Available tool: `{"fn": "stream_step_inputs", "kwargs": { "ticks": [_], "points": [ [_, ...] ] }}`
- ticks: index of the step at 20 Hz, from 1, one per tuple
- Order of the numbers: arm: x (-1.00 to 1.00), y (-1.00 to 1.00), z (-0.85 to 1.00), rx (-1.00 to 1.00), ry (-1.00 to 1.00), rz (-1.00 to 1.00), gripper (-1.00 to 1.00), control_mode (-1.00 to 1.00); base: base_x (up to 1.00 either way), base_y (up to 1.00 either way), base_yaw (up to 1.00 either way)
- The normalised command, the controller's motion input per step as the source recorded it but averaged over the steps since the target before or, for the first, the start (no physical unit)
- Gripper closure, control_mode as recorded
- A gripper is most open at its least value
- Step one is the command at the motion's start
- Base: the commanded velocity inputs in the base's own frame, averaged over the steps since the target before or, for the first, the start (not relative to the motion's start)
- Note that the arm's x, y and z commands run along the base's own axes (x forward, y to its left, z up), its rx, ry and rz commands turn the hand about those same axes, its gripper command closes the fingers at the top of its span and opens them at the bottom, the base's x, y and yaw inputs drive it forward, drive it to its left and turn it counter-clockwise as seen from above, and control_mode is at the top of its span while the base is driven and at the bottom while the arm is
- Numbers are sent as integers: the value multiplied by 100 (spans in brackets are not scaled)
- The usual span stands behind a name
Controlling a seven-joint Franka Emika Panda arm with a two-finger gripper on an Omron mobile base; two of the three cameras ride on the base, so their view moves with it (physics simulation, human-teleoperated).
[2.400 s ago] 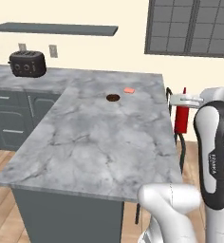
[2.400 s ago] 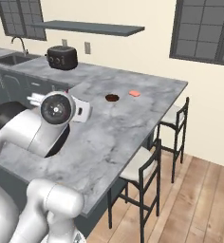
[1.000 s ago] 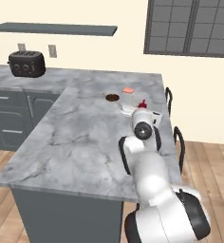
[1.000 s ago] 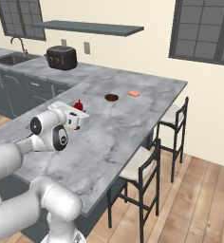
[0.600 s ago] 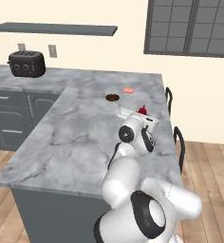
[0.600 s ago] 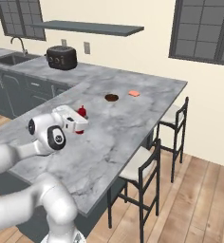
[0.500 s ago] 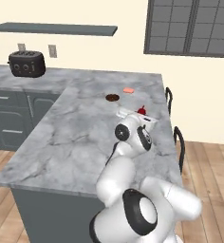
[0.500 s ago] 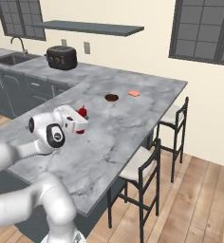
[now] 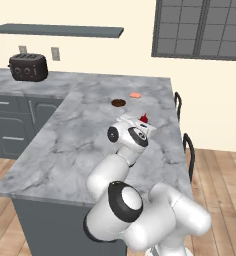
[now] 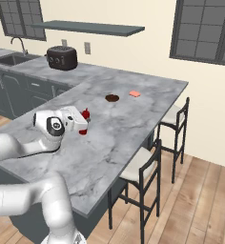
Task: Move the ketchup and mayonnaise from the cabinet to the dining counter.
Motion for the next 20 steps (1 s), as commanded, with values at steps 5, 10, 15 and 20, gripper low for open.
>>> {"fn": "stream_step_inputs", "kwargs": {
  "ticks": [5, 10, 15, 20],
  "points": [
    [34, 0, -47, 0, 0, -6, 100, -100, 0, 0, 0],
    [20, 0, -37, 0, 0, -6, 100, -100, 0, 0, 0],
    [12, 0, -35, 0, 0, -5, 100, -100, 0, 0, 0],
    [20, 1, -40, 0, 0, -5, 100, -100, 0, 0, 0]
  ]
}}
